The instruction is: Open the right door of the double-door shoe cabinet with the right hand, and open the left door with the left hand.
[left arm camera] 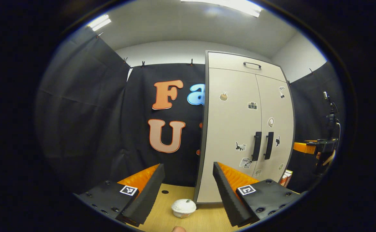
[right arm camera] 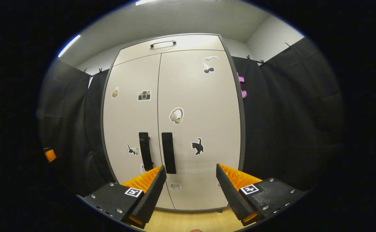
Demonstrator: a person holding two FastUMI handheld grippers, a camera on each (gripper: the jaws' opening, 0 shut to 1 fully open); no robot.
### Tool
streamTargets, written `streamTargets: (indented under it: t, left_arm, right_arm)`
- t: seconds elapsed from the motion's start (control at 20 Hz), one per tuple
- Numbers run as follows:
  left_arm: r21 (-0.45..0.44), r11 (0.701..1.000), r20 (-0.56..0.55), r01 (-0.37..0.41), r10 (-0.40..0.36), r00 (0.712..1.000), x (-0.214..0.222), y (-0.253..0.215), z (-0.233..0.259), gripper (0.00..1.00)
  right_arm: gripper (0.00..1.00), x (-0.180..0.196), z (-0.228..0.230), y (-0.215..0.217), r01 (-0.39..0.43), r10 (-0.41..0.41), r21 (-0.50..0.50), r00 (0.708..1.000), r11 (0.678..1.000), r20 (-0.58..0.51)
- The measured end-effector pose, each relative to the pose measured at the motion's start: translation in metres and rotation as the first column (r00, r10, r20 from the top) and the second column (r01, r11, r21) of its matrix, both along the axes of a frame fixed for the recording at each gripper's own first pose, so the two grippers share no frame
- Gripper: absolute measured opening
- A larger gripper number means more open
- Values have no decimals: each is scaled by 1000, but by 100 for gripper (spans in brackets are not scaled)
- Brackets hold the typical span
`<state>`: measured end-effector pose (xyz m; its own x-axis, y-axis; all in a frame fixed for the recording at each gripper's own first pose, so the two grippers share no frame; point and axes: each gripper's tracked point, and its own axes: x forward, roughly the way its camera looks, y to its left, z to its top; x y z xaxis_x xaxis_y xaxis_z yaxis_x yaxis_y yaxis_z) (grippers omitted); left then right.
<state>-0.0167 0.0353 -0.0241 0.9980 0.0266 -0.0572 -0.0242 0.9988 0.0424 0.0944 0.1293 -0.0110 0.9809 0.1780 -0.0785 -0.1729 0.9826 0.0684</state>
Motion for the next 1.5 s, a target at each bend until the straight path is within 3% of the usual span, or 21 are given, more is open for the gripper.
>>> streamTargets:
  t: [0.6,0.7,1.15,1.5]
  left_arm:
    - [9,999,8,-32,32,999,2,27,-8,96]
    - [12,999,13,-36,36,999,2,30,-7,96]
    - [4,998,23,-69,69,997,2,36,-8,96]
    - [1,999,25,-50,50,998,-2,33,-8,96]
  right_arm:
    - [93,85,-18,61,9,-9,-34,1000,999,-17]
    - [83,93,-24,67,2,-3,-43,1000,999,-30]
    - [67,120,-37,68,56,-55,7,996,998,-65]
    - [35,125,-43,74,44,-44,-1,997,999,-71]
